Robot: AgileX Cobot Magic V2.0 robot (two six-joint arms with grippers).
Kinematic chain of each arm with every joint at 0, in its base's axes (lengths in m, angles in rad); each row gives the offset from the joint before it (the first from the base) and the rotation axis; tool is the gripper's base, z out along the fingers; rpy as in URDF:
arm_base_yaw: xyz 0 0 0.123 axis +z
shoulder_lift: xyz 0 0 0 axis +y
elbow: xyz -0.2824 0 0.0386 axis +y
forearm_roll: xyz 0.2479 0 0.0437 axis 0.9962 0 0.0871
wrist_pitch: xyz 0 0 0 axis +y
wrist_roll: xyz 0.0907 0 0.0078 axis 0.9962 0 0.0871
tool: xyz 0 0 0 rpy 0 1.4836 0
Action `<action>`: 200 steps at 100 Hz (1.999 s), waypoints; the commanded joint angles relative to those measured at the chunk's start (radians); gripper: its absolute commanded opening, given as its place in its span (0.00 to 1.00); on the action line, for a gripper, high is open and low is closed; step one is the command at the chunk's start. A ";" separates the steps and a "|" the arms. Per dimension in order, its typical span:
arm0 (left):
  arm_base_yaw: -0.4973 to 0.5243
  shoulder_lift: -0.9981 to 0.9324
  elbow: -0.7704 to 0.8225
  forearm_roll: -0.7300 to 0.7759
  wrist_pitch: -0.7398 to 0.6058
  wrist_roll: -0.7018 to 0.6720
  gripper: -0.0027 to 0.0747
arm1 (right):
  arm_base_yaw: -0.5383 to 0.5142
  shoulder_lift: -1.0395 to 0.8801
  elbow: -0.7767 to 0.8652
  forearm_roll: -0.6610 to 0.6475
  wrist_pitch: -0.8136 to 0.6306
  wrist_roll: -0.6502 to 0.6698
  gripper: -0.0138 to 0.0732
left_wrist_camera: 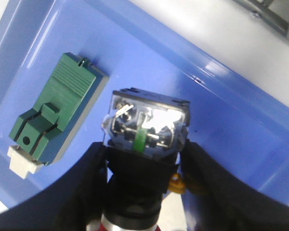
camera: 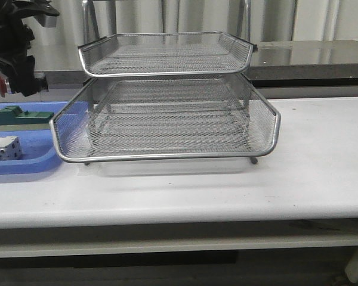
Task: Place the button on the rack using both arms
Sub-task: 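Lift the red push button out of the blue tray with left gripper, then lower the button into the pulled-out middle tier with left gripper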
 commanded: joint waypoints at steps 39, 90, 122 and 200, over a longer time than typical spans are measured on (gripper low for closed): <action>0.011 -0.197 -0.032 -0.115 0.171 -0.061 0.08 | -0.008 0.008 -0.023 -0.022 -0.056 -0.003 0.08; -0.048 -0.400 0.108 -0.208 0.171 -0.173 0.08 | -0.008 0.008 -0.023 -0.022 -0.056 -0.003 0.08; -0.261 -0.466 0.210 -0.251 0.171 -0.173 0.08 | -0.008 0.008 -0.023 -0.022 -0.056 -0.003 0.08; -0.569 -0.294 0.215 -0.162 0.051 -0.165 0.08 | -0.008 0.008 -0.023 -0.022 -0.056 -0.003 0.08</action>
